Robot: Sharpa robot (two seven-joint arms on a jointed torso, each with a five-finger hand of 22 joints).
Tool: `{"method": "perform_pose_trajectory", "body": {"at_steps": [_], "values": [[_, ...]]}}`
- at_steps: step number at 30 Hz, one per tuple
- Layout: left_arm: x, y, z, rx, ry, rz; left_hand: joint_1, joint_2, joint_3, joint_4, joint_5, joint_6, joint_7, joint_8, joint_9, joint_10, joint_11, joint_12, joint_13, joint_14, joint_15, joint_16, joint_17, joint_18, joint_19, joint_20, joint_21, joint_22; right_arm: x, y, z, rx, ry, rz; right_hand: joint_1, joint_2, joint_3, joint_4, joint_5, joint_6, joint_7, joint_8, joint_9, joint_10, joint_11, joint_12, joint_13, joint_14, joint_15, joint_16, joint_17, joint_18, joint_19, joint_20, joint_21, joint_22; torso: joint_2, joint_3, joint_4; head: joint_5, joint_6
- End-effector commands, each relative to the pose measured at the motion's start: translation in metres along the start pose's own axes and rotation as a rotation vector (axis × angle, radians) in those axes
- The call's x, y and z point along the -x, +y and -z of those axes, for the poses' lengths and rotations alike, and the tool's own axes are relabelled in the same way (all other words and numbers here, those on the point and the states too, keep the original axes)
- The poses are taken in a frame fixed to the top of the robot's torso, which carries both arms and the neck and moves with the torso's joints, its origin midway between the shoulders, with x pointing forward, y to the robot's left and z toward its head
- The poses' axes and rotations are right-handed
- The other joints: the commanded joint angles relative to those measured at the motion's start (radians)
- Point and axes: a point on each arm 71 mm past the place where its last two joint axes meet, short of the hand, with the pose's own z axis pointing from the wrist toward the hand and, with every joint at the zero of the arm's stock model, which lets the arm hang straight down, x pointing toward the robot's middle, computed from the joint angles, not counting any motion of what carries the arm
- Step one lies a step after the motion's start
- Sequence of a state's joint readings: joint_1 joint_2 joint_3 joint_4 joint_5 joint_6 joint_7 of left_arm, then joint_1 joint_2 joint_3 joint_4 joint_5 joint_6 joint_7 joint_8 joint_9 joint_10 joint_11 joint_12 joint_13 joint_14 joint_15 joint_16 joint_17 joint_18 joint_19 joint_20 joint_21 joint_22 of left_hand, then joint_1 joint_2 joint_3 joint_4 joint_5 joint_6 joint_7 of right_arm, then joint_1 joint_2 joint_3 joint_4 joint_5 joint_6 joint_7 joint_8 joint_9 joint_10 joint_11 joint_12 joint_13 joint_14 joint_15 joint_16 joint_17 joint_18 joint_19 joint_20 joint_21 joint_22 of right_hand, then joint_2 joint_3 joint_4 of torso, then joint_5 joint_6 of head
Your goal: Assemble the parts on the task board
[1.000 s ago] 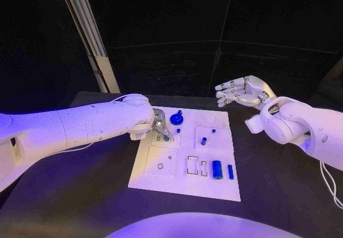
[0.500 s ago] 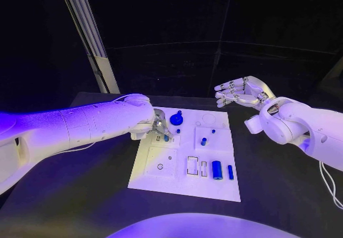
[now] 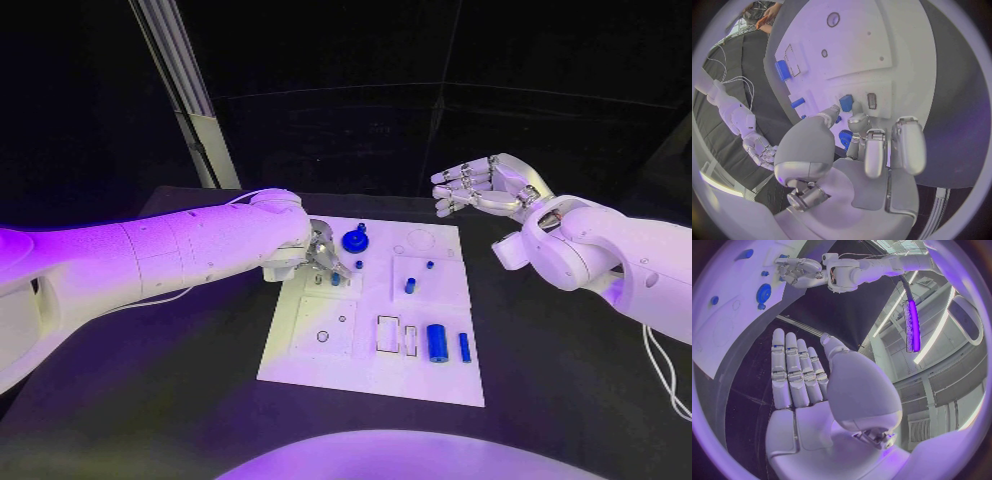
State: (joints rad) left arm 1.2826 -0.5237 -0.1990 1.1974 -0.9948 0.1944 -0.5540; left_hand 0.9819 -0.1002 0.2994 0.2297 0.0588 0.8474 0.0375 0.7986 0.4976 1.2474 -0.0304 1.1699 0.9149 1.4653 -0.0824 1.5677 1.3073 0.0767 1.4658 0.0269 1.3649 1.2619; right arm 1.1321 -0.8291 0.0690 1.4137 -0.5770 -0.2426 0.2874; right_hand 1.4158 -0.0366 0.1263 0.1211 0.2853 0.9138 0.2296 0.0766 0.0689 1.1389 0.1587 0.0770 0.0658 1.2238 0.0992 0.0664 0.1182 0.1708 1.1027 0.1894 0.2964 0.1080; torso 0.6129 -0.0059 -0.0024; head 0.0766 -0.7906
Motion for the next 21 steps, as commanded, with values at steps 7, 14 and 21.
{"method": "perform_pose_trajectory", "body": {"at_steps": [7,14,21], "values": [[0.000,0.004,0.002,0.002,-0.005,0.014,-0.017,0.002,-0.083,0.044,-0.005,0.009,-0.002,0.011,0.004,0.012,-0.003,0.011,0.005,0.105,-0.012,0.003,0.263,-0.014,0.015,-0.012,0.004,0.005,-0.002,0.002,-0.002,0.010,0.022,-0.006,-0.017,0.001,0.004,-0.006,-0.006,-0.016,0.005,-0.002,-0.001,-0.030,0.006,-0.007,-0.003,-0.031,0.008,-0.004,-0.013,0.007,-0.012,0.011,-0.022,-0.011,0.000,-0.0004,0.0012,0.003,0.002],[0.002,0.008,0.006,-0.010,-0.028,0.039,-0.015,0.006,-0.106,0.054,-0.004,0.007,-0.002,0.011,0.005,0.010,-0.004,0.009,0.001,0.105,-0.013,0.003,0.263,-0.012,0.014,-0.013,-0.001,-0.001,-0.002,0.001,-0.003,0.009,0.021,-0.006,-0.017,0.001,0.004,-0.006,-0.006,-0.016,0.005,-0.002,-0.001,-0.031,0.006,-0.007,-0.003,-0.032,0.009,-0.004,-0.014,0.008,-0.012,0.011,-0.023,-0.011,0.000,-0.0007,0.0013,0.001,0.007],[0.026,0.000,0.025,-0.098,-0.082,0.094,0.036,0.024,-0.141,0.049,-0.004,-0.032,0.010,0.000,0.004,-0.019,0.006,-0.007,-0.026,0.105,-0.006,0.003,0.263,-0.006,0.003,-0.009,-0.026,-0.033,-0.002,0.000,-0.005,0.009,0.021,-0.006,-0.017,0.001,0.004,-0.006,-0.006,-0.016,0.005,-0.002,-0.001,-0.031,0.006,-0.007,-0.003,-0.032,0.009,-0.004,-0.014,0.008,-0.012,0.011,-0.023,-0.011,0.001,0.0008,0.0002,-0.001,0.010]]}}
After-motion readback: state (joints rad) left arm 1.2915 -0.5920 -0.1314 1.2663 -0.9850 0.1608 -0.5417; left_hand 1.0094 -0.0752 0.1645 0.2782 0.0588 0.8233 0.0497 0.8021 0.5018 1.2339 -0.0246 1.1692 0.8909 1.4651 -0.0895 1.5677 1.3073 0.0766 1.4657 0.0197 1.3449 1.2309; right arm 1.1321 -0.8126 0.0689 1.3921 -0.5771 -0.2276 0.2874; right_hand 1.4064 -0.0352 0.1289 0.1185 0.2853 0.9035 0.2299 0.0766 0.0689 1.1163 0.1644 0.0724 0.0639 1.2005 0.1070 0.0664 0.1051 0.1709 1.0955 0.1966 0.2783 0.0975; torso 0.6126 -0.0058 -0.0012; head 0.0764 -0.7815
